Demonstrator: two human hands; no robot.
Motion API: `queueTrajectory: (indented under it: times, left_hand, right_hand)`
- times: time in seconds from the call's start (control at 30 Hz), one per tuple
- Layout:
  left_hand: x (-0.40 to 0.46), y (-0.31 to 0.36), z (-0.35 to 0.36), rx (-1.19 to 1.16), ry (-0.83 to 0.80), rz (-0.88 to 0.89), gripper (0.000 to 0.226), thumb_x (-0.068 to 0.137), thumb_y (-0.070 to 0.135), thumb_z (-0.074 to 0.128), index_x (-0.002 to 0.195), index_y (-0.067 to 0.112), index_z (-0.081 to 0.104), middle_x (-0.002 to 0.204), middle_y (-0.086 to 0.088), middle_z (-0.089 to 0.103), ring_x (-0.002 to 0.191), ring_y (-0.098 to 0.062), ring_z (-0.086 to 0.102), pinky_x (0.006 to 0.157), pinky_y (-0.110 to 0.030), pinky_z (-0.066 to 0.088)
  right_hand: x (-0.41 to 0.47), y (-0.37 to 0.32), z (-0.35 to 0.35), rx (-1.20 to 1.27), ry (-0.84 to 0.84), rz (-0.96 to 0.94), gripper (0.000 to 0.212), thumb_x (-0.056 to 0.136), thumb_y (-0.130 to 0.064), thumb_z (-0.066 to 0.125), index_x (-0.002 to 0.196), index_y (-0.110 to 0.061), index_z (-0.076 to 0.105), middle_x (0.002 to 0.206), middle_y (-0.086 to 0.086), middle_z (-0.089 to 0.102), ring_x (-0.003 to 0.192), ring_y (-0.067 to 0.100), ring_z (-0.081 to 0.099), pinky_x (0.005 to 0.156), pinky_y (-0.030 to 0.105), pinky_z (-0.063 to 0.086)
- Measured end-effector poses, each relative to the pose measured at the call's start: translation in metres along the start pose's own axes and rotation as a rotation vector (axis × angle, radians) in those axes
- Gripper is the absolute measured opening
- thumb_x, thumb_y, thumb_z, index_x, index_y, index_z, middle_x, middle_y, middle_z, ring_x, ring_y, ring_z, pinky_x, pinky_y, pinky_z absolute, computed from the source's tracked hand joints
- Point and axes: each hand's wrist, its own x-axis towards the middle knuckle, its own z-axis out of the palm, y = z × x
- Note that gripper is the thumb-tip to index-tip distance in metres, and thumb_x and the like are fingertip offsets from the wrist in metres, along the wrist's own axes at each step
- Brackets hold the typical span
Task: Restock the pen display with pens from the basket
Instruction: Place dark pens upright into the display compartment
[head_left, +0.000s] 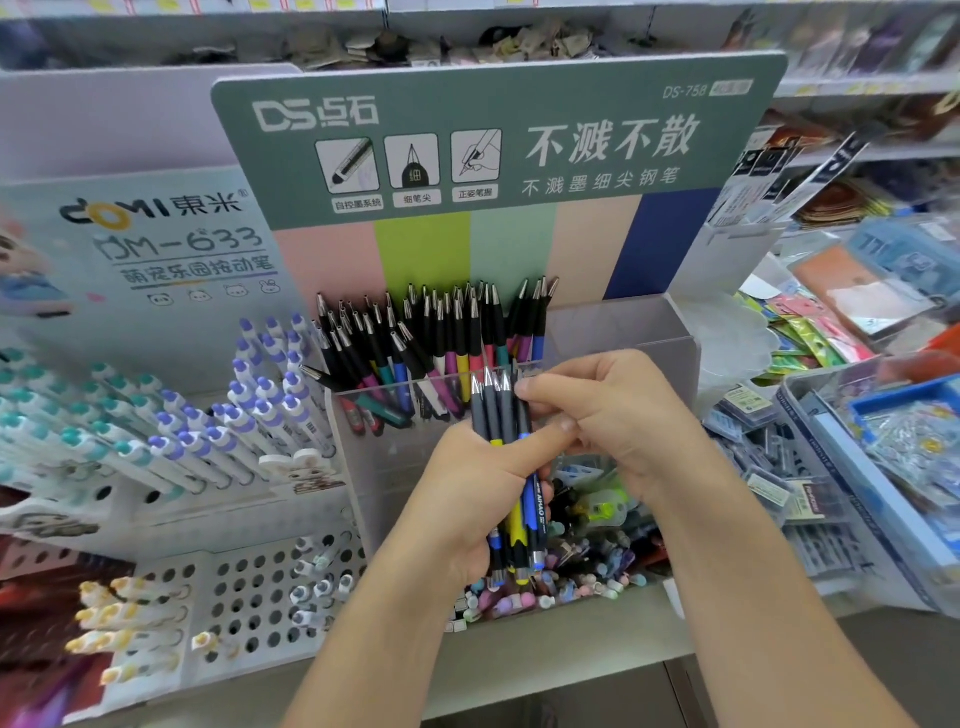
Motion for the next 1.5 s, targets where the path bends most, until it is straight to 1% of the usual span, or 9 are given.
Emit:
queueTrajectory:
  times: [0.17, 0.37, 0.53, 0.7, 0.9, 1.13, 1.27, 1.37, 1.5]
  left_hand:
    - [-0.001, -0.003, 0.003, 0.034, 0.001, 0.015, 0.016, 0.081, 0.025, 0.081, 0.069, 0.025, 0.071, 0.057, 0.004, 0.055, 0.055, -0.018, 0.051, 0.059, -0.036, 0.046]
    - [-0.004, 0.012, -0.004, -0.292, -0.041, -0.158, 0.026, 0.071, 0.038, 0.081, 0.069, 0.013, 0.073, 0.064, -0.002, 0.054, 0.046, -0.012, 0.047, 0.042, -0.025, 0.044]
    - [-0.003, 0.010, -0.011, -0.463, 0.023, -0.208, 0.029, 0.077, 0.037, 0.075, 0.088, 0.014, 0.060, 0.064, 0.000, 0.051, 0.044, -0.010, 0.045, 0.041, -0.024, 0.043]
    - [-0.003, 0.008, -0.011, -0.473, 0.033, -0.217, 0.023, 0.087, 0.032, 0.072, 0.085, 0.016, 0.055, 0.060, 0.002, 0.049, 0.044, -0.010, 0.045, 0.042, -0.023, 0.043]
    - [-0.001, 0.011, -0.009, -0.475, 0.036, -0.225, 0.021, 0.090, 0.030, 0.070, 0.086, 0.015, 0.056, 0.060, 0.001, 0.049, 0.045, -0.011, 0.046, 0.043, -0.023, 0.043]
    - [-0.002, 0.014, -0.007, -0.418, 0.043, -0.201, 0.018, 0.095, 0.022, 0.065, 0.086, 0.013, 0.052, 0.059, -0.001, 0.049, 0.046, -0.012, 0.044, 0.043, -0.022, 0.042]
    - [0.000, 0.009, -0.009, -0.292, 0.075, -0.138, 0.021, 0.091, 0.020, 0.071, 0.097, 0.009, 0.054, 0.060, -0.002, 0.049, 0.049, -0.014, 0.043, 0.045, -0.025, 0.043]
    - [0.003, 0.002, -0.011, -0.115, 0.095, -0.048, 0.016, 0.091, 0.020, 0.072, 0.091, 0.010, 0.060, 0.061, -0.003, 0.049, 0.050, -0.017, 0.045, 0.051, -0.030, 0.044]
    - [0.007, -0.002, -0.008, 0.051, 0.115, 0.037, 0.009, 0.093, 0.013, 0.065, 0.092, 0.003, 0.066, 0.057, -0.001, 0.050, 0.048, -0.017, 0.048, 0.055, -0.032, 0.044]
  right_hand:
    - [0.000, -0.009, 0.000, -0.173, 0.085, -0.042, 0.005, 0.080, -0.012, 0.075, 0.076, -0.009, 0.075, 0.061, 0.006, 0.072, 0.055, 0.012, 0.070, 0.057, 0.030, 0.060]
    - [0.010, -0.005, 0.000, 0.460, 0.022, 0.095, 0.017, 0.089, -0.005, 0.067, 0.071, -0.004, 0.066, 0.057, 0.003, 0.060, 0.045, 0.009, 0.055, 0.044, 0.018, 0.048]
    - [0.023, -0.006, -0.014, 0.871, 0.245, -0.173, 0.012, 0.094, -0.003, 0.063, 0.083, -0.005, 0.064, 0.067, 0.005, 0.068, 0.058, 0.012, 0.065, 0.054, 0.019, 0.054]
    - [0.042, -0.013, -0.020, 0.328, 0.486, -0.555, 0.010, 0.092, -0.006, 0.067, 0.087, -0.015, 0.069, 0.077, 0.004, 0.073, 0.066, 0.017, 0.071, 0.063, 0.030, 0.059]
    - [0.058, -0.004, -0.003, -0.213, 0.362, -0.667, 0.006, 0.085, -0.013, 0.078, 0.089, -0.017, 0.077, 0.078, -0.007, 0.074, 0.068, 0.003, 0.068, 0.070, 0.020, 0.056]
    - [0.057, 0.004, 0.010, -0.288, 0.385, -0.657, 0.014, 0.076, -0.013, 0.087, 0.079, -0.014, 0.073, 0.074, -0.002, 0.071, 0.066, 0.010, 0.066, 0.065, 0.025, 0.056]
    - [0.030, -0.004, 0.010, -0.255, 0.474, -0.636, 0.012, 0.084, -0.030, 0.081, 0.077, -0.021, 0.077, 0.068, -0.015, 0.070, 0.065, 0.001, 0.065, 0.060, 0.013, 0.049]
    - [0.005, -0.006, 0.006, -0.262, 0.263, -0.406, 0.028, 0.082, -0.046, 0.079, 0.068, -0.022, 0.076, 0.061, -0.009, 0.070, 0.059, -0.001, 0.064, 0.059, 0.017, 0.050]
    - [-0.002, 0.004, 0.011, -0.066, -0.049, -0.175, 0.028, 0.083, -0.033, 0.082, 0.071, -0.009, 0.077, 0.060, 0.017, 0.069, 0.048, 0.020, 0.063, 0.059, 0.034, 0.055]
